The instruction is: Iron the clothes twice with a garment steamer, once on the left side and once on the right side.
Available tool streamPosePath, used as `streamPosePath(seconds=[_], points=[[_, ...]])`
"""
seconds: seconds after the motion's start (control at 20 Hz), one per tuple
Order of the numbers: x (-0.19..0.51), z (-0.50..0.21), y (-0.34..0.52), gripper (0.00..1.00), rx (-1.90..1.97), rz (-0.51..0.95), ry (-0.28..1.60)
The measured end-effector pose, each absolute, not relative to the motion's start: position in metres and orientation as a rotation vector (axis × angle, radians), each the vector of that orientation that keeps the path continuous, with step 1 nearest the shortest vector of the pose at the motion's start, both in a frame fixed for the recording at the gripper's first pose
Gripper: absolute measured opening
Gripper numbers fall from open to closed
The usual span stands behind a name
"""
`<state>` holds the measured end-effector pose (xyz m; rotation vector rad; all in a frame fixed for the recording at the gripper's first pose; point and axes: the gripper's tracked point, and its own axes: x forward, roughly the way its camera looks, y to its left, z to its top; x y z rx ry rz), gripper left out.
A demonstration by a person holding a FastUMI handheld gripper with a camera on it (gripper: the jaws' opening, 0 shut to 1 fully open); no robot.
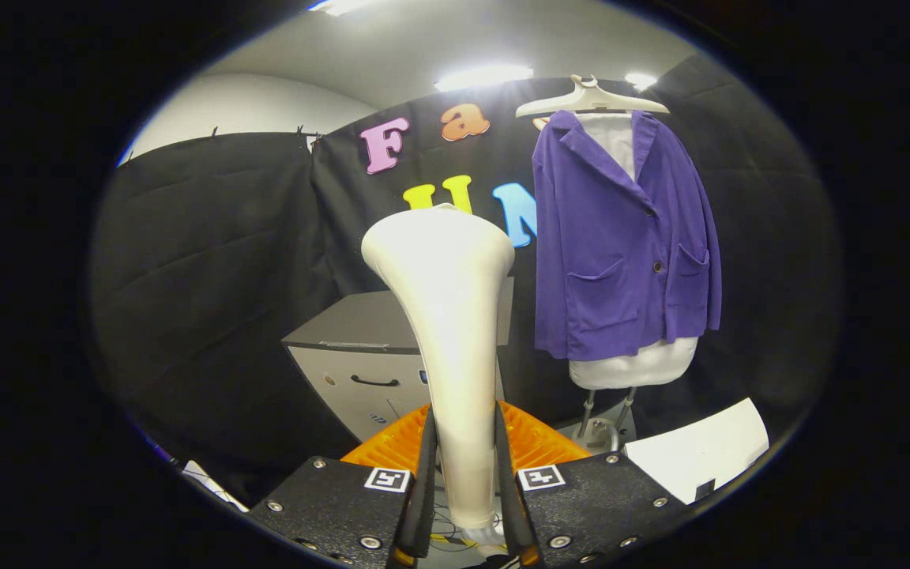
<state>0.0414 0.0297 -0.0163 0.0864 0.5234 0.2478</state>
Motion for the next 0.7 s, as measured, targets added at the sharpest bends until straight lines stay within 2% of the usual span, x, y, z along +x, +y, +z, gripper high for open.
streamPosePath(seconds=[0.7], points=[[0.022,-0.022,0.043,0.36,0.071,0.283,0.54]])
